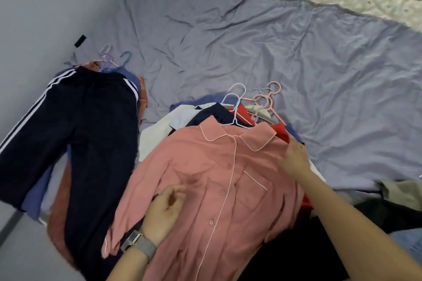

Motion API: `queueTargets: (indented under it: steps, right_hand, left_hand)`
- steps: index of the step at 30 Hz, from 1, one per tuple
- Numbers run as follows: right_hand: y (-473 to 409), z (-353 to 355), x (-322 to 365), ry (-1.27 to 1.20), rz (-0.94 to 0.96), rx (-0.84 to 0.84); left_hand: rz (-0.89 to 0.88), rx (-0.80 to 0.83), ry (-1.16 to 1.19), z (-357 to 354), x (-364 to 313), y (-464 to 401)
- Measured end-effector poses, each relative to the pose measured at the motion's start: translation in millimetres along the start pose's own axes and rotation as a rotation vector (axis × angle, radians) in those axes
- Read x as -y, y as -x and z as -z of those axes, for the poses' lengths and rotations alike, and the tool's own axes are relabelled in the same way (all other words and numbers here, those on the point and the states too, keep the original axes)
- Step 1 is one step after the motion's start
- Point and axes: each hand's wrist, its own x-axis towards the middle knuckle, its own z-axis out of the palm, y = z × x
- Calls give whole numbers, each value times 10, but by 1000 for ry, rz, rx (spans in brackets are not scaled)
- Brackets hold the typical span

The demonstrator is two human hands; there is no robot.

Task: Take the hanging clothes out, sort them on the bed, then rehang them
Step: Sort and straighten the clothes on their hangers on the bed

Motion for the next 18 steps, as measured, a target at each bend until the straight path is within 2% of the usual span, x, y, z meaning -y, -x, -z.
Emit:
queueTargets:
  steps: [6,9,11,16,18]
  right_hand:
    - [-63,-135,139,70,-24,87]
    - [326,-270,343,-81,-99,-93]
    - [665,-264,440,-220,-59,-172]
    - [1619,-227,581,-265,34,-177]
    - [1916,-213,683,-311,108,-200]
  left_hand:
    - [20,-7,4,-77,172,9]
    - [16,2,25,-74,173,60]
    - [7,3,-3,-68,144,117]
    - [-224,-82,-199,48,34,296]
    - [-300,-152,-174,146,17,325]
